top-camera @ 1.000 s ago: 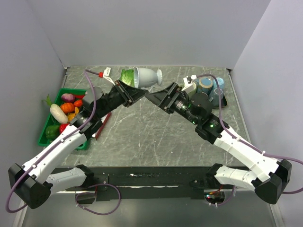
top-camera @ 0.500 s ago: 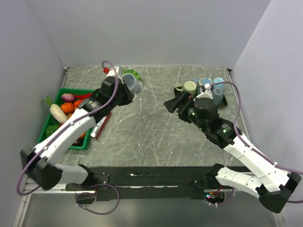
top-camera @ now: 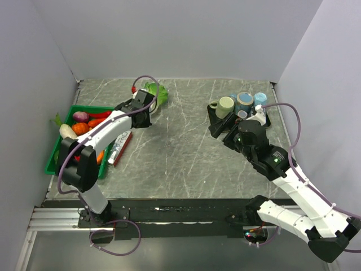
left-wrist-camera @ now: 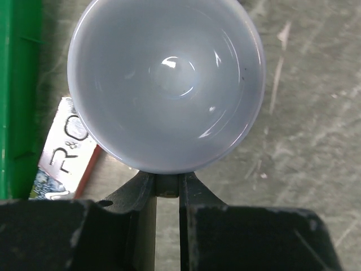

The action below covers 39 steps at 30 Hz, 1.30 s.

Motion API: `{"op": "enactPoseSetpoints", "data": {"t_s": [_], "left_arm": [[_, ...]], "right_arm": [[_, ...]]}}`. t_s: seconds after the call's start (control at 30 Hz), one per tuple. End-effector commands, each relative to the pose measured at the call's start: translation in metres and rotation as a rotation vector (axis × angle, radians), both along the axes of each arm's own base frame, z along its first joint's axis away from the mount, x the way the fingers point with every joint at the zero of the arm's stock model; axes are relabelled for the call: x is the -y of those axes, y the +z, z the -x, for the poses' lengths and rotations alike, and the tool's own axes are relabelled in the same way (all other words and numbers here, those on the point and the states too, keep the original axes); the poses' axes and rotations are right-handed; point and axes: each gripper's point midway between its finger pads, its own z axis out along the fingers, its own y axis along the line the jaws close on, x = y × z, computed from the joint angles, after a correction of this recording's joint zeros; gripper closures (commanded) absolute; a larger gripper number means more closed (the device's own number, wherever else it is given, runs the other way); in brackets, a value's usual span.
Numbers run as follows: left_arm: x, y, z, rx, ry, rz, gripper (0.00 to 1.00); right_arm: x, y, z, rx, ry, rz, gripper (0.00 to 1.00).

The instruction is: Turn the mug right side up

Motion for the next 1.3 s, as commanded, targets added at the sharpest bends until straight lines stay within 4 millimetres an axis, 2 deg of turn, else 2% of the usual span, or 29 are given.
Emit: {"op": "enactPoseSetpoints", "data": {"t_s": [0.0, 0.13, 0.27, 0.5, 0.57, 0.6, 0.63, 0.7, 0.73, 0.83, 0.9, 1.0, 1.03, 1.1, 1.13, 1.17, 1.27], "left_arm": [[-0.012, 0.017, -0.028, 0.133, 0.049, 0.011, 0.99], [-0.018, 0.002, -0.03, 0.127, 0.061, 0.039, 0.99], [-0.026, -0.022, -0.029, 0.096, 0.075, 0.017, 0.99], [-0.028, -0.04, -0.028, 0.086, 0.083, 0.053, 0.98], [-0.027, -0.043, -0.027, 0.083, 0.084, 0.056, 0.9], [-0.028, -0.044, -0.027, 0.08, 0.086, 0.054, 0.82], [-0.029, -0.046, -0.027, 0.076, 0.09, 0.047, 0.65], [-0.028, -0.048, -0.025, 0.062, 0.088, 0.048, 0.55], [-0.028, -0.049, -0.024, 0.056, 0.086, 0.048, 0.42], [-0.029, -0.05, -0.021, 0.05, 0.094, 0.053, 0.27], [-0.029, -0.047, -0.02, 0.053, 0.098, 0.059, 0.22], [-0.029, -0.03, -0.016, 0.068, 0.102, 0.078, 0.11], [-0.028, -0.016, -0.016, 0.092, 0.1, 0.094, 0.08], [-0.028, -0.004, -0.01, 0.097, 0.095, 0.104, 0.05], [-0.028, 0.013, -0.01, 0.129, 0.093, 0.12, 0.01], [-0.029, 0.018, -0.005, 0.124, 0.092, 0.123, 0.03], [-0.03, 0.05, -0.002, 0.171, 0.105, 0.159, 0.04]], "right_arm": [[0.012, -0.014, 0.004, -0.039, -0.045, 0.007, 0.0], [0.01, -0.023, 0.004, -0.065, -0.044, -0.003, 0.0], [0.009, -0.023, 0.001, -0.073, -0.04, -0.001, 0.0], [0.011, -0.027, -0.001, -0.101, -0.048, 0.005, 0.0], [0.012, -0.029, -0.001, -0.107, -0.054, 0.005, 0.0], [0.013, -0.031, 0.0, -0.115, -0.06, 0.007, 0.0], [0.015, -0.032, -0.001, -0.12, -0.063, 0.013, 0.0], [0.016, -0.034, -0.002, -0.128, -0.067, 0.027, 0.0], [0.017, -0.035, -0.002, -0.133, -0.069, 0.034, 0.0], [0.019, -0.038, -0.003, -0.152, -0.078, 0.052, 0.0], [0.02, -0.039, -0.005, -0.163, -0.079, 0.061, 0.0], [0.023, -0.039, -0.009, -0.168, -0.079, 0.072, 0.0], [0.024, -0.038, -0.01, -0.164, -0.081, 0.076, 0.0], [0.031, -0.038, -0.014, -0.161, -0.084, 0.109, 0.0], [0.034, -0.036, -0.017, -0.157, -0.092, 0.12, 0.0], [0.038, -0.036, -0.021, -0.153, -0.089, 0.154, 0.0], [0.059, -0.039, -0.036, -0.151, -0.12, 0.262, 0.0]]}}
